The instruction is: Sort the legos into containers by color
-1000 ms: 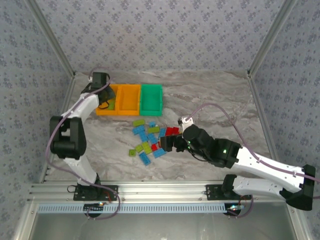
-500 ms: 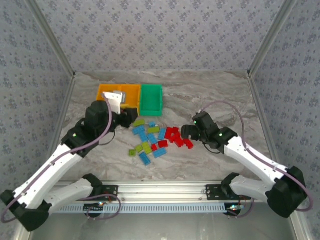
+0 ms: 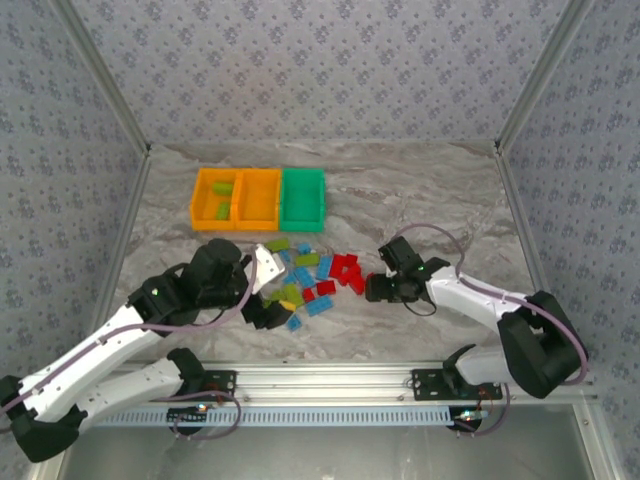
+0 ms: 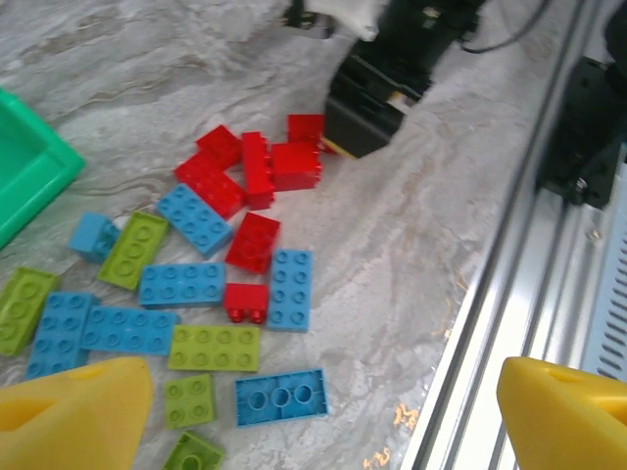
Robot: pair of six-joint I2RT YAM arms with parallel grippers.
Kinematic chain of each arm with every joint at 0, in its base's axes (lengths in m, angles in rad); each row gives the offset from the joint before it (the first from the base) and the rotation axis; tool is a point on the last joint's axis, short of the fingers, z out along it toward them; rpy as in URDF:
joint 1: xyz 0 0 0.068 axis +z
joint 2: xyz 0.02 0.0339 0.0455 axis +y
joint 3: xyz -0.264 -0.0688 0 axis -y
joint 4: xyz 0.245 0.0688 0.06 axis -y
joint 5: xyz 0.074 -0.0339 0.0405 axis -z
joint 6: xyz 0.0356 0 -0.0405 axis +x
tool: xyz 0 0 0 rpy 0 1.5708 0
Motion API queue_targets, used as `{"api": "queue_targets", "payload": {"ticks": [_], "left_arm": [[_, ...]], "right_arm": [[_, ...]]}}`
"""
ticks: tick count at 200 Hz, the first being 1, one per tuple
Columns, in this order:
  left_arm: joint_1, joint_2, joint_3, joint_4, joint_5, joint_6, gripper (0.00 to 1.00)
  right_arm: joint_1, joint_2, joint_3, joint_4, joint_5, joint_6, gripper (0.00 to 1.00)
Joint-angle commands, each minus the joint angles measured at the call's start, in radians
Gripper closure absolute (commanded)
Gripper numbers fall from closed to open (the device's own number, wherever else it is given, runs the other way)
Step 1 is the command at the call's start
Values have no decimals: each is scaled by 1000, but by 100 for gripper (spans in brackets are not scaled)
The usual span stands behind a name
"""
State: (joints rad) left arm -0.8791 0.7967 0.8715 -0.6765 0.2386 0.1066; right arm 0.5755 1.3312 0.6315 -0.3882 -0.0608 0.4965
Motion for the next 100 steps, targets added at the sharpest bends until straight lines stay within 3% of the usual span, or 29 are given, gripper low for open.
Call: {"api": "queue_targets", "payload": {"ticks": [1,25,72,100], "left_arm": [[-9,-17,-22,19,62,72,8],[-9,-16,-21,9,25,76,7],[-9,-27,-29,11,-33,74,5],[-11,-55,-34,22,-102,58,4]], "right_arm": [[-7,32,-3,51,-10,-18,43],[-3,47,5,65,12,-28,54],[68,28,63,-31,207,-27,77],[160,-49,158,-131,328,-8,79]]}}
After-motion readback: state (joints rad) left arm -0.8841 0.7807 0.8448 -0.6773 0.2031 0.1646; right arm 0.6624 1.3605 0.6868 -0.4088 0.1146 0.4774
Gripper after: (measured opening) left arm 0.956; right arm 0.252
